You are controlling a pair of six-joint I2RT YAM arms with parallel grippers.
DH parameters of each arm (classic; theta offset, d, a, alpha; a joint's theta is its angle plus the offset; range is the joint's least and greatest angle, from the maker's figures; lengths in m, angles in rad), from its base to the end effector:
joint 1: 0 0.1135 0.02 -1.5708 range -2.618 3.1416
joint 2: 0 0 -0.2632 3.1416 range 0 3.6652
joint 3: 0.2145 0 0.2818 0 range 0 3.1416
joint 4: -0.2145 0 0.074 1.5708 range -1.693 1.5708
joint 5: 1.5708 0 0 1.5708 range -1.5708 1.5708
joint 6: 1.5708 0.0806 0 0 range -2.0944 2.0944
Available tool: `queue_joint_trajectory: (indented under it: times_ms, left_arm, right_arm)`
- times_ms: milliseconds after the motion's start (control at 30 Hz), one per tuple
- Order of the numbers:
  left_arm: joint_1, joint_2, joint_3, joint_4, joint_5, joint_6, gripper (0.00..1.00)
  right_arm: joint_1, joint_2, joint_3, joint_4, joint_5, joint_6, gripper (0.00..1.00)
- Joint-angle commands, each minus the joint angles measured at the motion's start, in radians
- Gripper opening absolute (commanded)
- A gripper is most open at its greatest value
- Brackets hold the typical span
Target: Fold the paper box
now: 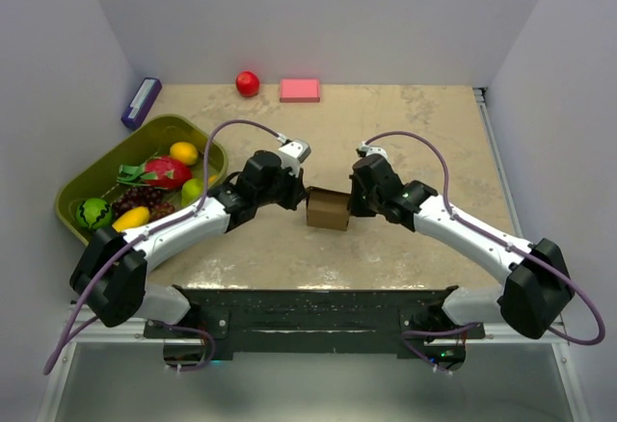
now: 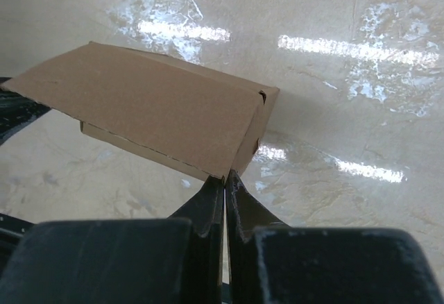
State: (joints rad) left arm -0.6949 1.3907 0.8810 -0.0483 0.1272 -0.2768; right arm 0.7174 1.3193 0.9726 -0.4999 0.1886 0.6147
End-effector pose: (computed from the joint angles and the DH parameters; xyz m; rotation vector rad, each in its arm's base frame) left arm 0.2800 -0.2467 0.2089 0.5340 2.1415 -0.6955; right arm 0.2626 0.2091 0.2165 -0.0378 2.4343 0.3885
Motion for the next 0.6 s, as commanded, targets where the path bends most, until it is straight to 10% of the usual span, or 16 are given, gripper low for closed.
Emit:
queue_joint_trajectory:
  times_ms: [0, 567]
  left_arm:
    - [-0.025, -0.01, 0.012, -0.065, 0.0, 0.019, 0.0]
    - [-0.023, -0.015, 0.021, -0.064, -0.023, 0.03, 0.0]
  right_arm:
    - [-0.035, -0.051, -0.026, 0.13, -0.09, 0.036, 0.0]
    - [-0.114, -0.094, -0.058, 0.158, -0.187, 0.04, 0.0]
